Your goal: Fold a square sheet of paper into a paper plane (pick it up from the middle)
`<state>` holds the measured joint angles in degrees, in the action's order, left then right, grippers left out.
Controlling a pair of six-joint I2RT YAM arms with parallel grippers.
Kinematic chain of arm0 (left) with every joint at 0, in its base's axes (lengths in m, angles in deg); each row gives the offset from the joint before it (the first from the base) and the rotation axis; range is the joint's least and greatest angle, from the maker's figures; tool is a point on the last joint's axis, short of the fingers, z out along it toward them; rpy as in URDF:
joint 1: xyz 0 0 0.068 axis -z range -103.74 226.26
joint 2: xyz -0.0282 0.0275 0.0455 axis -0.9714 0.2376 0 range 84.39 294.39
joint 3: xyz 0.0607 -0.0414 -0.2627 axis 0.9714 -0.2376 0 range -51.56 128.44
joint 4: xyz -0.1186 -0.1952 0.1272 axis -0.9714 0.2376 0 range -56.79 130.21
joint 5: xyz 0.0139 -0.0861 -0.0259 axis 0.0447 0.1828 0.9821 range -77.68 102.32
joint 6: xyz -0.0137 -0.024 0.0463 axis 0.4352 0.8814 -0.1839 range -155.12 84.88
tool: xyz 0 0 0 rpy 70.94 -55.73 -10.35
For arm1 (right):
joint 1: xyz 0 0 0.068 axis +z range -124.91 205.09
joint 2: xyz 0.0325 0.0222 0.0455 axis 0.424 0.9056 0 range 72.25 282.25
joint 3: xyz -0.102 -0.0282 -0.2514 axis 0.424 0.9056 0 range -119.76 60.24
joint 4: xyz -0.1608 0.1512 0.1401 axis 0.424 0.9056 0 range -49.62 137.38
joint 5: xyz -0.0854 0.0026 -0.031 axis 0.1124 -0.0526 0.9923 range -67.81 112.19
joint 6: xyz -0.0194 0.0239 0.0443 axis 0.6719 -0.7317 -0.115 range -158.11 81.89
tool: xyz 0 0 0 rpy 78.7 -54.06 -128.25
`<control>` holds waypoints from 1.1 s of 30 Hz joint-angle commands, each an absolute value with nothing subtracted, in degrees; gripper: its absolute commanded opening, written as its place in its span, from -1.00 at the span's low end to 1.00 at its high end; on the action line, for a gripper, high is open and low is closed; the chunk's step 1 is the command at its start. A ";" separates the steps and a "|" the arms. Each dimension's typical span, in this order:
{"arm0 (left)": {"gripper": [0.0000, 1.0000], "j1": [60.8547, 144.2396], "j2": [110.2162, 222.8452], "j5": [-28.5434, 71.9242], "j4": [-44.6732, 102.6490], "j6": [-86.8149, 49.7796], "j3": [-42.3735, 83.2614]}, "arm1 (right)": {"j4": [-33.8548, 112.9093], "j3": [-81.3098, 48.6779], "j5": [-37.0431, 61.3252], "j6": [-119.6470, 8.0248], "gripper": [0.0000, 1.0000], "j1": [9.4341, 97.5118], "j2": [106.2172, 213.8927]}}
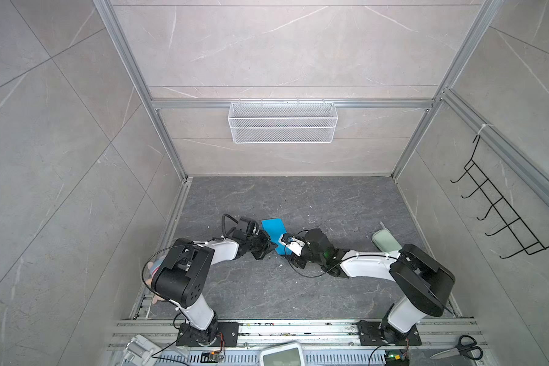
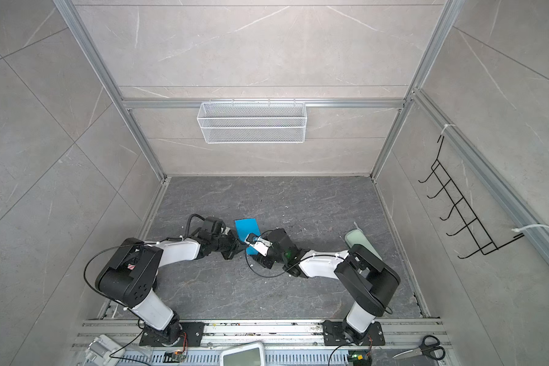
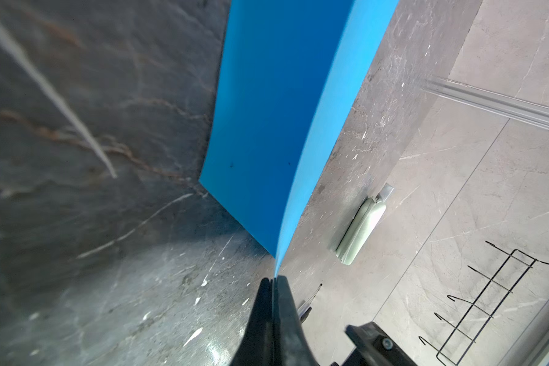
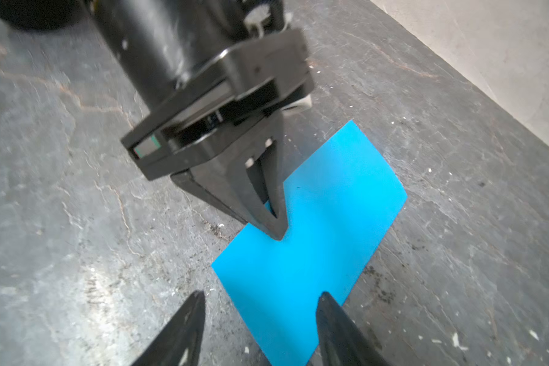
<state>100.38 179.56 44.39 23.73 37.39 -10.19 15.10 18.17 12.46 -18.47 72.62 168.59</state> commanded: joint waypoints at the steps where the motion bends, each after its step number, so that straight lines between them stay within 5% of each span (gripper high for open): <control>1: -0.94 100.09 178.59 46.04 23.72 38.47 -8.05 | 12.03 18.12 13.80 -11.68 0.19 74.01 171.02; 8: -0.93 100.09 179.39 46.17 23.06 38.85 -8.05 | 13.44 15.79 15.68 -8.93 0.01 75.04 173.41; 19: -0.80 100.05 179.16 46.24 23.84 38.46 -7.87 | 11.99 14.53 20.21 -5.16 -0.57 76.93 175.96; 24: -0.64 98.77 178.24 45.42 24.82 38.07 -8.99 | 11.00 15.69 21.02 -6.44 -0.93 76.99 174.62; 33: -0.19 91.09 170.63 41.73 37.87 28.07 -9.31 | 18.85 16.16 18.35 -13.75 -1.00 76.95 168.96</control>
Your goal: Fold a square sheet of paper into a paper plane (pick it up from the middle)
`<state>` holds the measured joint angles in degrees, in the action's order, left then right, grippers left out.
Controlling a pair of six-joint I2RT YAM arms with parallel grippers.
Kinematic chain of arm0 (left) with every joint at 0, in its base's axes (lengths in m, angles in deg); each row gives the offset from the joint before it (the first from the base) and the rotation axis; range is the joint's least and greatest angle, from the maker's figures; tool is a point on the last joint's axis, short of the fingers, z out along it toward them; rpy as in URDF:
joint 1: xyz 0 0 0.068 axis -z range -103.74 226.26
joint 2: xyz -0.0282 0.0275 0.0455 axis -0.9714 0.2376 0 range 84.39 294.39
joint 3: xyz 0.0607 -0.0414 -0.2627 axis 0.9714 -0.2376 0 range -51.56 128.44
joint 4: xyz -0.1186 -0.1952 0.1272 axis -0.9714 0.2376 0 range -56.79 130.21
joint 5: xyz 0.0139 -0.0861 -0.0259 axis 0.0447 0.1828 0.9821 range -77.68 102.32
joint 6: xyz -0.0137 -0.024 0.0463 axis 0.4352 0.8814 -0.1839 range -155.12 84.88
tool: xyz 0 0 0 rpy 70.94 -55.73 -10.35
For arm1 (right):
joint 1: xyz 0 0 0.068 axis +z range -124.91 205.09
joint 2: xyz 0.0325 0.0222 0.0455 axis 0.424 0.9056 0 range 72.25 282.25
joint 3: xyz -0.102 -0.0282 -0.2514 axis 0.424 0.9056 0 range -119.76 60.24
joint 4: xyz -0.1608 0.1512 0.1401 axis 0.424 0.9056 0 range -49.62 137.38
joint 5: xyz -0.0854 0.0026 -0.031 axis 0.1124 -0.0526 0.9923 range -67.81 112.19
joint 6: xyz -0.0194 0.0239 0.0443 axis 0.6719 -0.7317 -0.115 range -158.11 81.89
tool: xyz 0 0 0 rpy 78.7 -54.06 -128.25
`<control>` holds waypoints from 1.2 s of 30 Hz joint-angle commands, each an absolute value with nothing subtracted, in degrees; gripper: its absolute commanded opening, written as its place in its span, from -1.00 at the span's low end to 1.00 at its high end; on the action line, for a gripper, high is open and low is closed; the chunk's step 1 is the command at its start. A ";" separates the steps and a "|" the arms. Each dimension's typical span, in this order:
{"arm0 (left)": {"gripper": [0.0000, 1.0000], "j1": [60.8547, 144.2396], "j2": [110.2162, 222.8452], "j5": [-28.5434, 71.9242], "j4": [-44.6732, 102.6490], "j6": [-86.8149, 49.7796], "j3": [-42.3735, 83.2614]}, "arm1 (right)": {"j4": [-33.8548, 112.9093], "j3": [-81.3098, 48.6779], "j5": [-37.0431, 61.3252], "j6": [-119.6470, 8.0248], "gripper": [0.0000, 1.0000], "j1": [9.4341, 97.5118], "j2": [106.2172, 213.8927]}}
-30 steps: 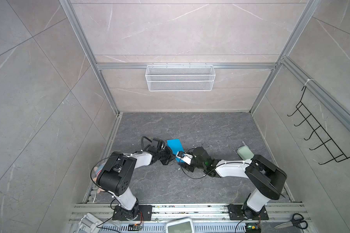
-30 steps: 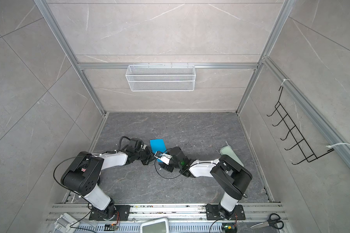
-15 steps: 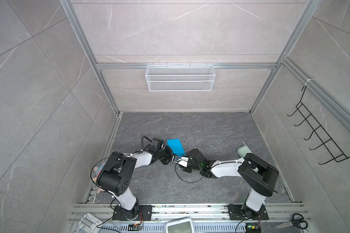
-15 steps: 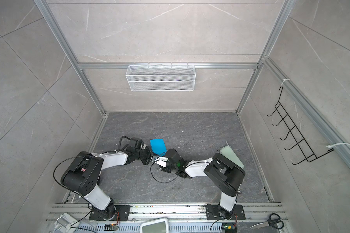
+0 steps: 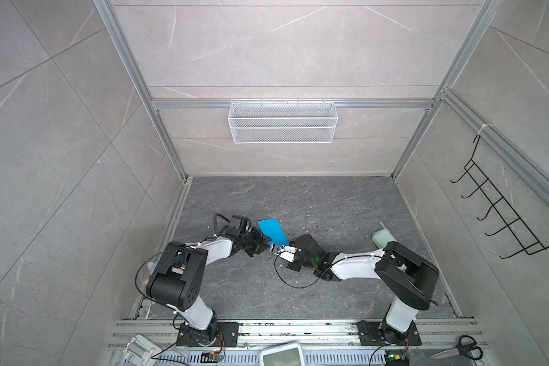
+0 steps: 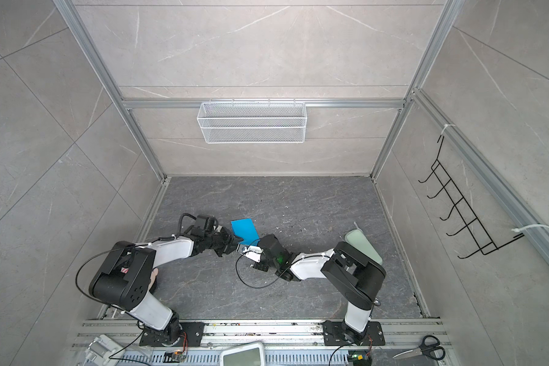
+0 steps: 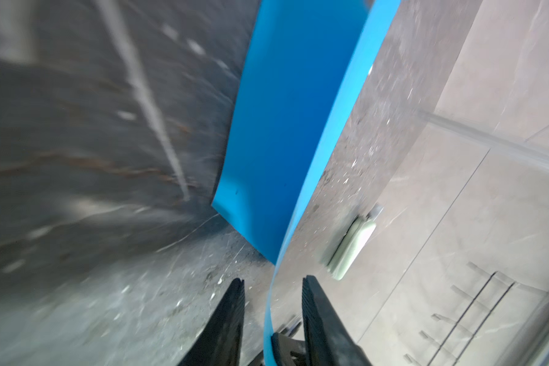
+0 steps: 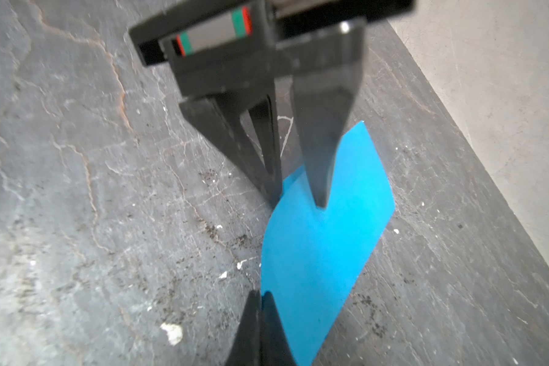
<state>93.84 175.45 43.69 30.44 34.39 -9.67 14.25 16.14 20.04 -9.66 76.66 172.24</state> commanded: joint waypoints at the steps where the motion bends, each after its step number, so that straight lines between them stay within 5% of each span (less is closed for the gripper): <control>1: -0.15 90.16 169.43 40.70 40.10 26.44 -8.97 | 20.20 16.05 17.60 -14.72 -1.00 76.96 168.38; 15: -0.07 91.40 166.09 41.56 44.57 12.52 -0.80 | 31.96 12.87 2.88 -26.81 -1.00 76.72 167.45; 36: -0.66 99.99 191.51 37.36 56.06 3.73 15.48 | 21.58 16.28 -0.74 -37.63 -1.00 75.30 170.55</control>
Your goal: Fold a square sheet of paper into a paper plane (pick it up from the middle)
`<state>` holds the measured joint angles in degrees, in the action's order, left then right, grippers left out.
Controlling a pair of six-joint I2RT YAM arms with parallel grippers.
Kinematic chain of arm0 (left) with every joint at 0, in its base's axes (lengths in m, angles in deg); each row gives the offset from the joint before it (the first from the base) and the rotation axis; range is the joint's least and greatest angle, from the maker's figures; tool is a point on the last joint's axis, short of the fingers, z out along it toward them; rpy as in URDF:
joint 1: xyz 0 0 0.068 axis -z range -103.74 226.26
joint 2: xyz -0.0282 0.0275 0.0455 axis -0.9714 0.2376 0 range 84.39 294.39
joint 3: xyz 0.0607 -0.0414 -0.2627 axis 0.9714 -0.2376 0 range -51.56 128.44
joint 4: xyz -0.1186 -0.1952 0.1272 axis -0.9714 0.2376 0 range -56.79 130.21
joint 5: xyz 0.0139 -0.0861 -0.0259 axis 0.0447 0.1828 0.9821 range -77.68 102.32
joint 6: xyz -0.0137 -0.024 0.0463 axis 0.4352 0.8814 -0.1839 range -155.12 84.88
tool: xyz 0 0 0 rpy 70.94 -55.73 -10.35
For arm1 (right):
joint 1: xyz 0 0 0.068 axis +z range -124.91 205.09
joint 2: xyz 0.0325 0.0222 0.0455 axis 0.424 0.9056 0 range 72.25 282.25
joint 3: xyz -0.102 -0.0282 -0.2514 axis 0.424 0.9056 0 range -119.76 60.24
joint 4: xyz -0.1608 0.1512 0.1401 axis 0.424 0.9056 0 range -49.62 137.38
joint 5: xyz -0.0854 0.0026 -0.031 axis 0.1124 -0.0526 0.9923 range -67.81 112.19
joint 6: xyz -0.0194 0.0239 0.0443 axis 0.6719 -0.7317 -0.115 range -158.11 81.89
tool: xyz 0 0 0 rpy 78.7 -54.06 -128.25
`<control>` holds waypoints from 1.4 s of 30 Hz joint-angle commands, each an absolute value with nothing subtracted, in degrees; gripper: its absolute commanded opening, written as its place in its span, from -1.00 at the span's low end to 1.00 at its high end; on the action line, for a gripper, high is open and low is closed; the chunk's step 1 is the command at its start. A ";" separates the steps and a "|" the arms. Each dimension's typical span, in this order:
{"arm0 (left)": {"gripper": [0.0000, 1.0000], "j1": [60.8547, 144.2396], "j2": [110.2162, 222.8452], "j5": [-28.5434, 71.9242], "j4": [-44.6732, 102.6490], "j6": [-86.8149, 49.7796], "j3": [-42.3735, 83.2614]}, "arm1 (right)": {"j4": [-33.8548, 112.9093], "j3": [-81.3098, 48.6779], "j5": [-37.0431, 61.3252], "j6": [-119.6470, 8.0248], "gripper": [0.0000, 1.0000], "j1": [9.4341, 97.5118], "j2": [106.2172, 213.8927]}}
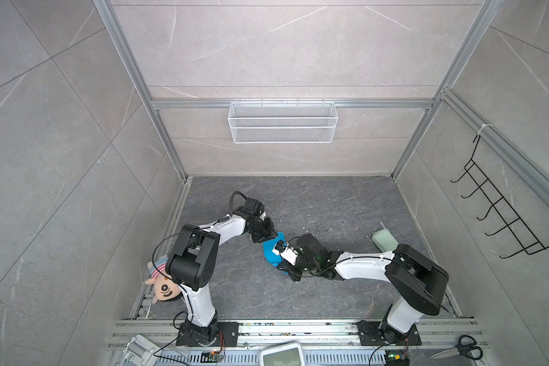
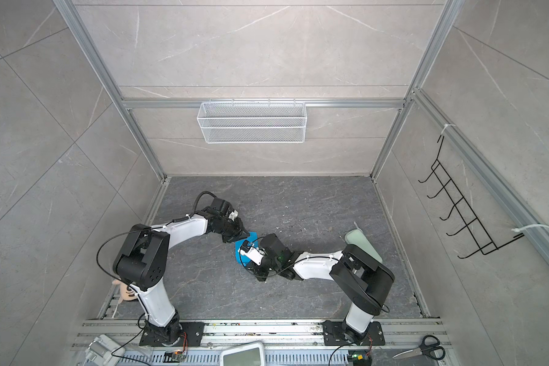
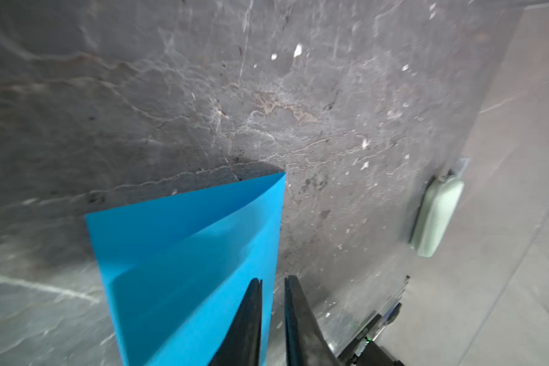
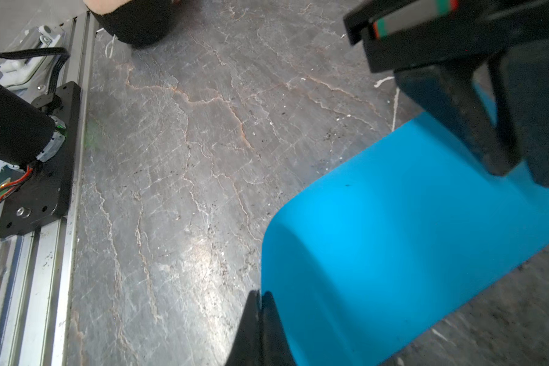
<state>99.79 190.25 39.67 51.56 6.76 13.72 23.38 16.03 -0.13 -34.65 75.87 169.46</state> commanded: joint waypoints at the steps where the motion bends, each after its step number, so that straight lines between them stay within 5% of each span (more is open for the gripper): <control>1: -0.67 100.06 191.86 37.06 56.40 3.49 15.59 | 22.40 15.79 -0.71 -38.14 -1.00 75.19 170.80; 42: -0.91 101.34 198.20 33.91 63.05 -4.01 18.60 | 34.93 6.09 4.59 -44.36 -1.00 70.40 177.84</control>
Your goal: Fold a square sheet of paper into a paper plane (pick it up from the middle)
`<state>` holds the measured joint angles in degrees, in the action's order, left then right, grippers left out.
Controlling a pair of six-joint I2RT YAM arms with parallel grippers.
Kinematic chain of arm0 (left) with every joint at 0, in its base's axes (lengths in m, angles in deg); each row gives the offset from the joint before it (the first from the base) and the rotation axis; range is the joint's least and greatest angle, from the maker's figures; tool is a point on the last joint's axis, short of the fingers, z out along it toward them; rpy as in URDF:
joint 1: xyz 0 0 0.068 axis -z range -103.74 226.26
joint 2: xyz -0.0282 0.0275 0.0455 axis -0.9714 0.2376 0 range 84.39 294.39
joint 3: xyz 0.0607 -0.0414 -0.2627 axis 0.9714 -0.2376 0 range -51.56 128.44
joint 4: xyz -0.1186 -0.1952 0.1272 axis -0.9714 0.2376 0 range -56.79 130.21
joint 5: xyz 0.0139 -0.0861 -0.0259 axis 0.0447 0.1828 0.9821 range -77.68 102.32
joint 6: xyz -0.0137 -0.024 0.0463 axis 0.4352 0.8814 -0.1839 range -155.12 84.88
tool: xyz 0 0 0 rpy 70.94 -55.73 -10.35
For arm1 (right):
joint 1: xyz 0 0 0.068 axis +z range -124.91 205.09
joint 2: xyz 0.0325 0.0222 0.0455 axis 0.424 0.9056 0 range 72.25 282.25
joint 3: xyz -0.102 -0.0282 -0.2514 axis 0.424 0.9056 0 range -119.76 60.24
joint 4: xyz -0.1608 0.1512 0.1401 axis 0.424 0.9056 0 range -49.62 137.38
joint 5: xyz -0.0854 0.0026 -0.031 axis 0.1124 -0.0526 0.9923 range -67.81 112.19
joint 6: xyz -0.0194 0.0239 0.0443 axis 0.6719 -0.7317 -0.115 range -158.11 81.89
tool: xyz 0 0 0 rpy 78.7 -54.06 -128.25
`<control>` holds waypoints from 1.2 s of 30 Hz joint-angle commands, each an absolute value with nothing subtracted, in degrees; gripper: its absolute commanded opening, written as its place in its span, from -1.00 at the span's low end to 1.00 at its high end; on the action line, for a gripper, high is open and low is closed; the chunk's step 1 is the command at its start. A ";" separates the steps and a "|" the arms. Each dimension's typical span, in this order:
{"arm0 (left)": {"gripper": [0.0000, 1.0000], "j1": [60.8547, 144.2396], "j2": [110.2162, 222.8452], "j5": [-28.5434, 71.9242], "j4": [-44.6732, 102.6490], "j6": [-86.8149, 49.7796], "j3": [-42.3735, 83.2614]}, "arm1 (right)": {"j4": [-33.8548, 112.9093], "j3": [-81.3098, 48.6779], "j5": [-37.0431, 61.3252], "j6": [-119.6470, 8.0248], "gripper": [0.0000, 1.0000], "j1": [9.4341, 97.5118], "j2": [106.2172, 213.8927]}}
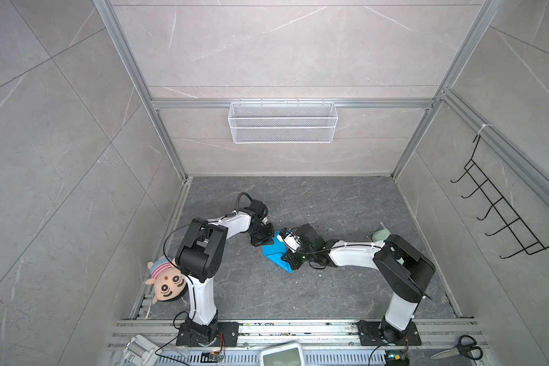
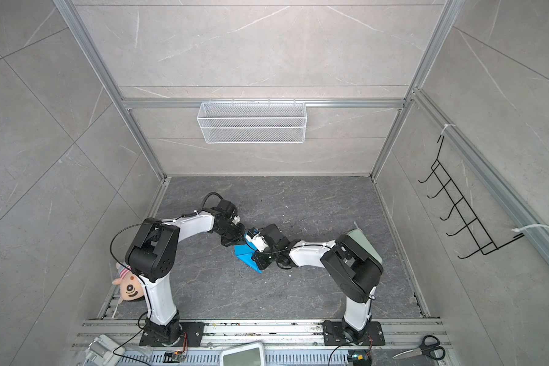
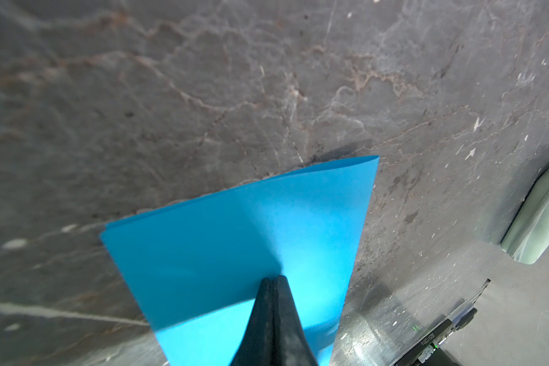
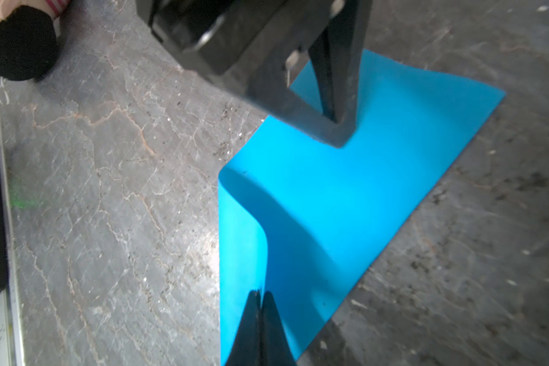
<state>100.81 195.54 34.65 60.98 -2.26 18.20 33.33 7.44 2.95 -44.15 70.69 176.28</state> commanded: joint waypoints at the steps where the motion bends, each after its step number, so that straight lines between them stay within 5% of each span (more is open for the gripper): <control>1: -0.92 101.45 198.29 33.88 63.00 -4.01 18.66 | 34.84 6.10 4.73 -44.42 -1.00 70.39 177.98; 36: -0.96 101.57 199.24 33.42 63.52 -4.27 19.03 | 37.28 4.86 7.16 -44.79 -1.00 70.27 178.75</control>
<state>101.03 196.42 35.15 61.04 -2.85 19.10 36.19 5.74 7.28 -44.18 70.43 178.56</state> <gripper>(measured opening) 0.056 0.050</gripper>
